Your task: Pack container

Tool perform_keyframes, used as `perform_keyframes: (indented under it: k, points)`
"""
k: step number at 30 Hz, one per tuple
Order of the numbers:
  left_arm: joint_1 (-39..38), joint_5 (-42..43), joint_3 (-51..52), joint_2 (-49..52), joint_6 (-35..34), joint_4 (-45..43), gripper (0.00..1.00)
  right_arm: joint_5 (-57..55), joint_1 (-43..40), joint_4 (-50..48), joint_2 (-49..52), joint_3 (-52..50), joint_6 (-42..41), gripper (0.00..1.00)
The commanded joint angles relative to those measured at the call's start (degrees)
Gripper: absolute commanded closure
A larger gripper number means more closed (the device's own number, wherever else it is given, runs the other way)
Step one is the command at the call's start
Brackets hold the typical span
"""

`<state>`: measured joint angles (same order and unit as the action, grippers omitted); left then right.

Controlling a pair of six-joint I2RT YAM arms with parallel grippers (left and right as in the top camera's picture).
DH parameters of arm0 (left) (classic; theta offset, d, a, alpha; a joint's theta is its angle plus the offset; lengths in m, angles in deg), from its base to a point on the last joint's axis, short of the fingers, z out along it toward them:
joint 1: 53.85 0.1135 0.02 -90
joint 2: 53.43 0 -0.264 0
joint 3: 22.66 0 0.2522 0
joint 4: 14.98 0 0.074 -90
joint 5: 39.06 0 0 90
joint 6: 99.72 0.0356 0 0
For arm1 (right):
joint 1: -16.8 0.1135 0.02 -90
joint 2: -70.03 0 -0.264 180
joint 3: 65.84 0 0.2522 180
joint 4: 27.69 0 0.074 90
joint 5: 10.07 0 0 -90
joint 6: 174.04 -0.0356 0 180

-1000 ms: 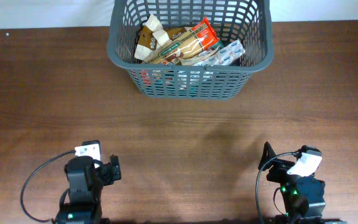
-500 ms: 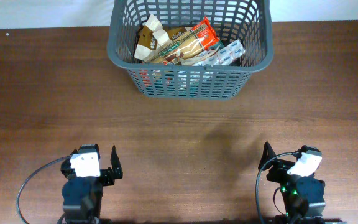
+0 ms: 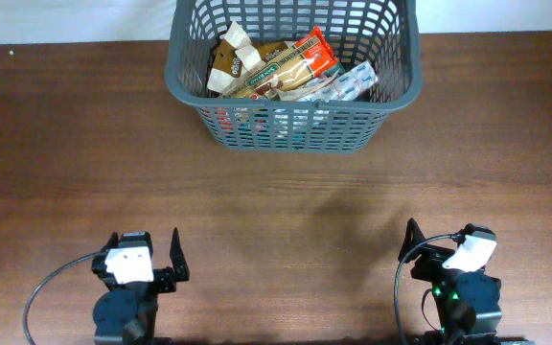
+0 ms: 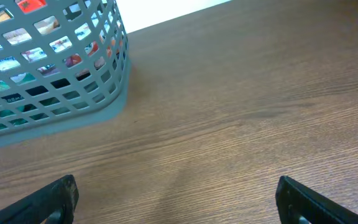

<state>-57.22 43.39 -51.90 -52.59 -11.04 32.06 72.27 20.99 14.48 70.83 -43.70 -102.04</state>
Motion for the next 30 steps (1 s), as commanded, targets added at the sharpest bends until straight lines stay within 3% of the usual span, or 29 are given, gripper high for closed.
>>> perform_keyframes:
  k: [1,10,30]
  points:
    - [-0.26,-0.42,0.50,-0.55,0.68,3.30,0.01,-0.94,0.26,0.00,-0.59,-0.46,-0.31,0.01]
    - [-0.22,-0.02,5.70,-0.55,0.70,8.17,0.01,-0.94,0.26,0.00,-0.59,-0.46,-0.31,0.01]
    - [-0.22,0.02,5.64,-0.50,0.68,7.93,0.01,-0.94,0.26,0.00,-0.59,-0.46,-0.31,0.01]
